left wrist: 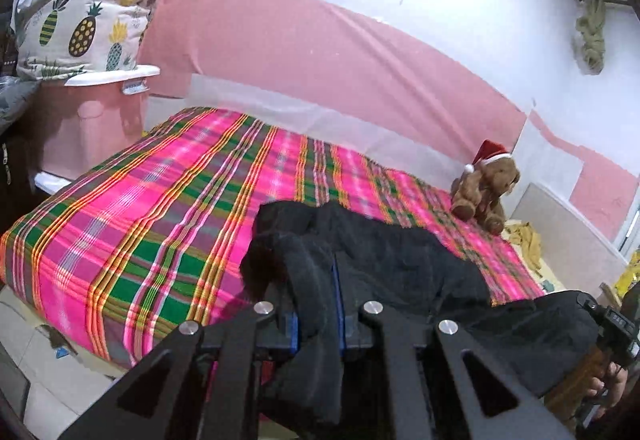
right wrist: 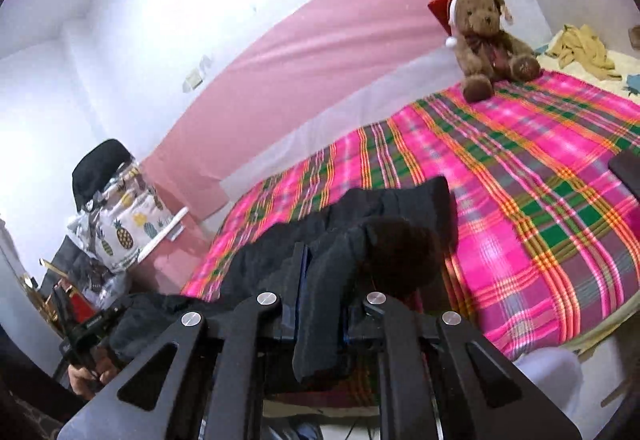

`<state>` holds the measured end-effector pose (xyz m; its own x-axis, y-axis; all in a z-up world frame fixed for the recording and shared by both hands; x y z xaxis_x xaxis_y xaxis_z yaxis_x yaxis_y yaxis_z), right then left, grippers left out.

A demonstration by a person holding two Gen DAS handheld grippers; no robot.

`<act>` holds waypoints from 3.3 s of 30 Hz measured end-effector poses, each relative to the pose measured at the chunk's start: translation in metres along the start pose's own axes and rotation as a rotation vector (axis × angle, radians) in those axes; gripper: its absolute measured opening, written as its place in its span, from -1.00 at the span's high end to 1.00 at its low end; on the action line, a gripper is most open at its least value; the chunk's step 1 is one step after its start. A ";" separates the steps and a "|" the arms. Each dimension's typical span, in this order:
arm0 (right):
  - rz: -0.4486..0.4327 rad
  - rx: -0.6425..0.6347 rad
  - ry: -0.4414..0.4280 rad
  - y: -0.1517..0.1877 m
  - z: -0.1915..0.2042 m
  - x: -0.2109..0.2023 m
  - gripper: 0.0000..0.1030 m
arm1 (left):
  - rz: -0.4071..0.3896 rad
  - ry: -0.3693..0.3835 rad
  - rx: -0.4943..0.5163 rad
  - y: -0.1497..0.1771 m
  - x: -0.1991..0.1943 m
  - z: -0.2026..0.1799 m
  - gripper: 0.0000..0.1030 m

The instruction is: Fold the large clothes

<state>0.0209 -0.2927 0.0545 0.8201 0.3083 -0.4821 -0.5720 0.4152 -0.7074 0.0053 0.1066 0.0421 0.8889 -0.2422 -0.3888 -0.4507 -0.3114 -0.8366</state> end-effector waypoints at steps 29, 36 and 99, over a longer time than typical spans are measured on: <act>0.323 0.149 0.209 -0.051 -0.110 0.324 0.64 | 0.240 -0.136 -0.093 -0.024 0.327 0.069 0.60; 0.274 0.230 0.059 -0.077 -0.098 0.295 0.00 | 0.224 -0.038 -0.173 -0.046 0.309 0.063 0.35; 0.290 -0.313 0.270 -0.054 0.022 0.334 -0.40 | 0.351 -0.155 0.227 -0.047 0.361 0.011 0.08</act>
<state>0.3255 -0.1934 -0.0566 0.6273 0.1234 -0.7690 -0.7781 0.0559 -0.6257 0.3485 0.0439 -0.0638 0.6948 -0.1517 -0.7030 -0.7133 -0.0211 -0.7005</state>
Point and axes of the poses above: each gripper's, at about its wrist camera, not at the fingertips, and x roughly the way its jaws point, z to its left, y to its underside, the point moved 10 cm from there along x, roughly the way its jaws point, and after that the axes turned 3 degrees about y, right-handed, at the moved point
